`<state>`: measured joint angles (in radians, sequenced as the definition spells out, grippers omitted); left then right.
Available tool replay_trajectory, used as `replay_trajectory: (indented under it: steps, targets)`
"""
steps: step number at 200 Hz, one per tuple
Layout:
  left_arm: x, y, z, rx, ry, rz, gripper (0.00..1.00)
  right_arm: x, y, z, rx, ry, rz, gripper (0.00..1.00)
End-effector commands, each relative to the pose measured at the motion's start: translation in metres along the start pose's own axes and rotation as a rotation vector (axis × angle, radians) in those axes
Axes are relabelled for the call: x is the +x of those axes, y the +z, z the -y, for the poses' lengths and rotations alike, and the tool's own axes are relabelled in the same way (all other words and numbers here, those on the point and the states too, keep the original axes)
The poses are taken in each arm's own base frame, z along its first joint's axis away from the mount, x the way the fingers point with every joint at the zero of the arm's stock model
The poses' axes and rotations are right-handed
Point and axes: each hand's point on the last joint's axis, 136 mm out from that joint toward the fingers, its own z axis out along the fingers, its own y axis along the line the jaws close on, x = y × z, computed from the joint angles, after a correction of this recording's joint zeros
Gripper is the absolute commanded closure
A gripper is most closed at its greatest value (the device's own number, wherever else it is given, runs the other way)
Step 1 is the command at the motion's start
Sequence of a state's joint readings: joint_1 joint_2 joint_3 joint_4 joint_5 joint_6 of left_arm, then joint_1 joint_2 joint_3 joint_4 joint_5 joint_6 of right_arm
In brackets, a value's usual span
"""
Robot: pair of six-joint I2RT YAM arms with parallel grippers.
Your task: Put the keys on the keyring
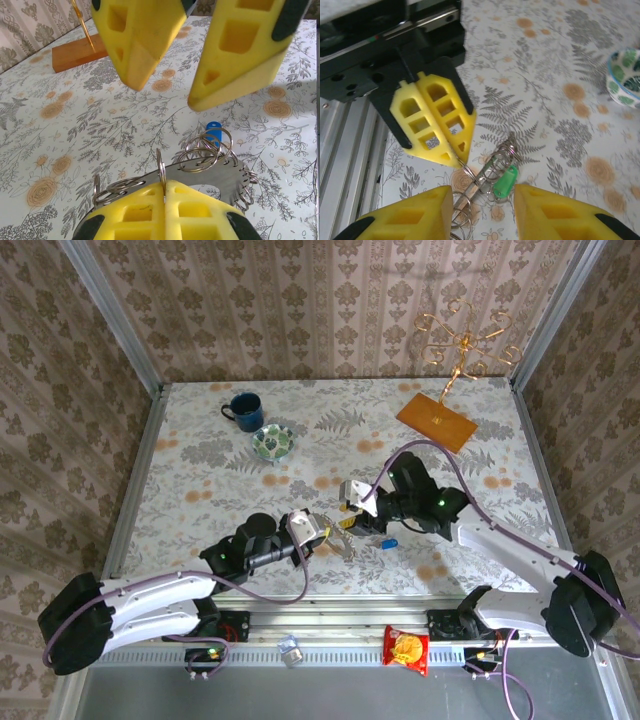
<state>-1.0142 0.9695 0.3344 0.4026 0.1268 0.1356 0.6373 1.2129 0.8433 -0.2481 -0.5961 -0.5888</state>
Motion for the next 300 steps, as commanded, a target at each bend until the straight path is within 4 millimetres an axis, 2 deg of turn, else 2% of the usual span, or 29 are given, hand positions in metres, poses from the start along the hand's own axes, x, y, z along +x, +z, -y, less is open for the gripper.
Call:
replay_trajectory:
  steps: [1,46,93,161,188,207,226,240,258,279,300]
  targets:
    - [-0.008,-0.003,0.003,0.012,0.034,0.044,1.0,-0.007,0.002,-0.012,-0.104,-0.115,0.023,0.62]
    - [-0.008,-0.004,0.004,0.017,0.04,0.046,1.0,0.004,0.014,-0.011,-0.137,-0.133,-0.008,0.65]
    - [-0.009,-0.004,0.005,0.021,0.046,0.053,1.0,0.005,0.022,-0.012,-0.157,-0.149,0.01,0.75]
    - [-0.011,-0.004,0.006,0.026,0.051,0.06,1.0,0.008,0.03,-0.005,-0.132,-0.167,-0.014,0.77]
    - [-0.01,-0.004,0.006,0.028,0.052,0.061,1.0,0.005,0.031,-0.01,-0.158,-0.168,-0.002,0.88]
    - [-0.011,-0.003,0.006,0.025,0.053,0.06,1.0,0.002,0.031,-0.014,-0.179,-0.168,0.013,1.0]
    - [-0.007,-0.001,0.004,0.015,0.057,0.037,1.0,0.0,0.03,-0.016,-0.192,-0.174,0.013,1.0]
    - [-0.005,0.001,0.004,0.019,0.061,0.019,0.88,-0.001,0.03,-0.018,-0.197,-0.18,0.009,1.0]
    - [-0.003,0.003,0.005,0.029,0.071,0.007,0.81,-0.002,0.03,-0.02,-0.203,-0.19,0.0,1.0]
    - [-0.006,0.005,0.005,0.031,0.086,0.012,0.8,-0.001,0.029,-0.021,-0.206,-0.206,-0.019,1.0]
    - [-0.009,0.004,0.004,0.028,0.098,0.019,0.85,0.0,0.029,-0.024,-0.209,-0.22,-0.043,1.0]
